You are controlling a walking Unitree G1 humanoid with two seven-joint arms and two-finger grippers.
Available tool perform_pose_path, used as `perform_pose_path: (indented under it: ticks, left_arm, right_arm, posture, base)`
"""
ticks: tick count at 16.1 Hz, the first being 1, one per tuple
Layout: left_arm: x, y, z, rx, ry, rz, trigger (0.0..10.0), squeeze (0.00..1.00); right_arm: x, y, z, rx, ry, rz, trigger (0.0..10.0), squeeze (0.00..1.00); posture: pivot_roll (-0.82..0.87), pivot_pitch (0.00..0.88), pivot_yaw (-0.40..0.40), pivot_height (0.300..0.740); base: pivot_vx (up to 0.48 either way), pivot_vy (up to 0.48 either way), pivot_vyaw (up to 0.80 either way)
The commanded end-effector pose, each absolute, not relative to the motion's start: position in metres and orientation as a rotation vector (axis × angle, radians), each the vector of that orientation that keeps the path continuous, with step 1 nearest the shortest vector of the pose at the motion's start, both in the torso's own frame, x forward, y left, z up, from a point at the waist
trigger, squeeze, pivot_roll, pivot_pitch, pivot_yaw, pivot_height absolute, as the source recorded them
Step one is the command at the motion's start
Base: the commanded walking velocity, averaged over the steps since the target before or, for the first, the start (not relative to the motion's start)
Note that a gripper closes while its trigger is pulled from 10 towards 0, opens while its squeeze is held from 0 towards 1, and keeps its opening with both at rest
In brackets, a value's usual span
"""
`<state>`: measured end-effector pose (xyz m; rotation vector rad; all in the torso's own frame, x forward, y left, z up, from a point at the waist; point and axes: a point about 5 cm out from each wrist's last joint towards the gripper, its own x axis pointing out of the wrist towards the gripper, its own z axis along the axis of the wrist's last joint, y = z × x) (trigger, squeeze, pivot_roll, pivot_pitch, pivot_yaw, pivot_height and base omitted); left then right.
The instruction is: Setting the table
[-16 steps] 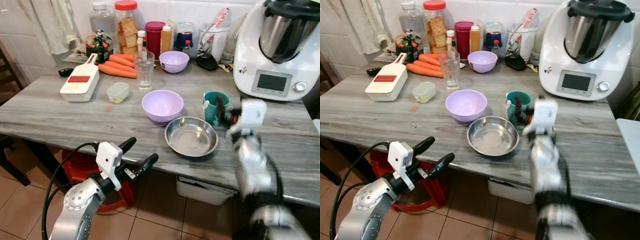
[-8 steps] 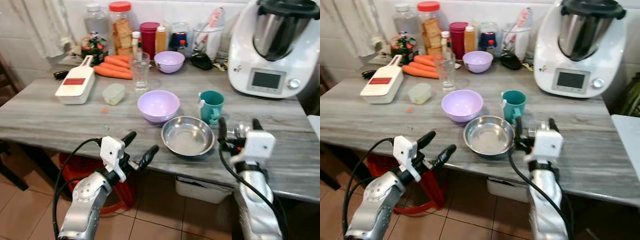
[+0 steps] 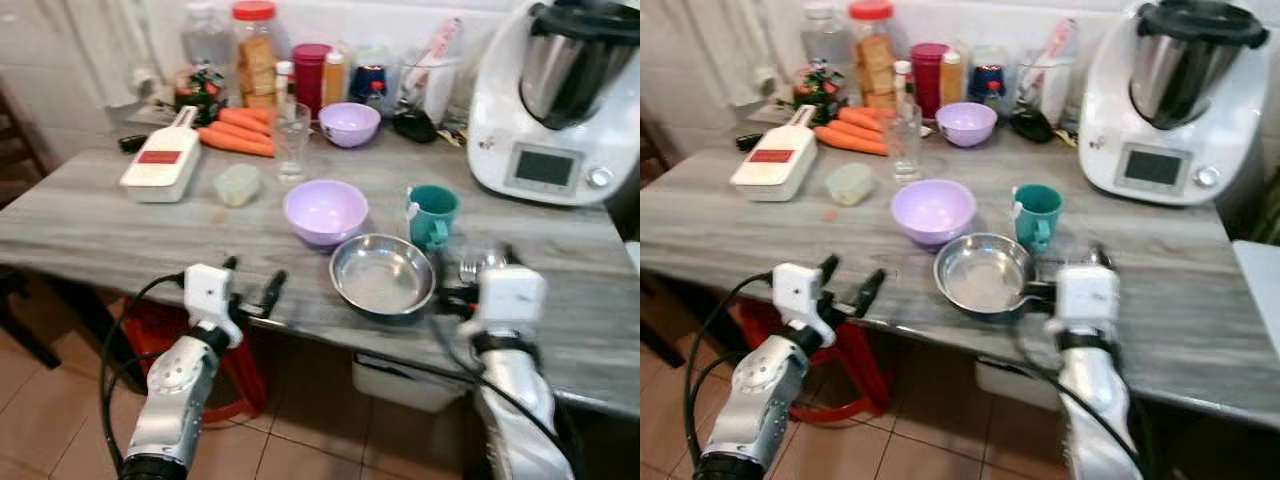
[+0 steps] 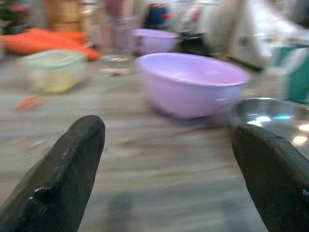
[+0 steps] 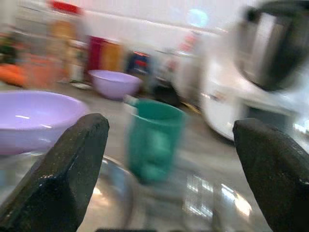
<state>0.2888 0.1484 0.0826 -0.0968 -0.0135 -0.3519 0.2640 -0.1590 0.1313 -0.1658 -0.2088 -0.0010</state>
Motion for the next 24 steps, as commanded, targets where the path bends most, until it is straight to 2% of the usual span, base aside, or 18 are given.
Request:
perform_pose_path:
  ticks: [1, 6, 11, 15, 24]
  left_arm:
    - [0.295, 0.148, 0.089, -0.075, -0.043, -0.334, 10.0, 0.00]
    - [0.302, 0.157, 0.092, -0.025, -0.055, -0.224, 10.0, 0.00]
    - [0.307, 0.172, 0.092, 0.054, -0.062, -0.084, 10.0, 0.00]
    - [0.305, 0.174, 0.085, 0.009, -0.022, -0.055, 10.0, 0.00]
    - [0.303, 0.189, 0.079, 0.048, 0.010, 0.042, 10.0, 0.00]
  right_arm:
    - [0.264, -0.155, 0.139, -0.187, -0.233, 0.038, 10.0, 0.00]
    - [0.267, -0.141, 0.135, -0.172, -0.216, 0.128, 10.0, 0.00]
    - [0.270, -0.139, 0.134, -0.155, -0.207, 0.153, 10.0, 0.00]
    - [0.271, -0.137, 0.130, -0.149, -0.197, 0.166, 10.0, 0.00]
    - [0.276, -0.136, 0.124, -0.114, -0.182, 0.159, 10.0, 0.00]
  posture:
    - [-0.07, 0.000, 0.019, 0.740]
    - [-0.06, 0.000, 0.014, 0.740]
    - [-0.05, 0.000, 0.015, 0.740]
    - [-0.04, 0.000, 0.005, 0.740]
    - [-0.02, 0.000, 0.008, 0.740]
  base:
    - [0.000, 0.000, 0.80]
    - [0.000, 0.000, 0.80]
    - [0.000, 0.000, 0.80]
    - [0.000, 0.000, 0.80]
    - [0.000, 0.000, 0.80]
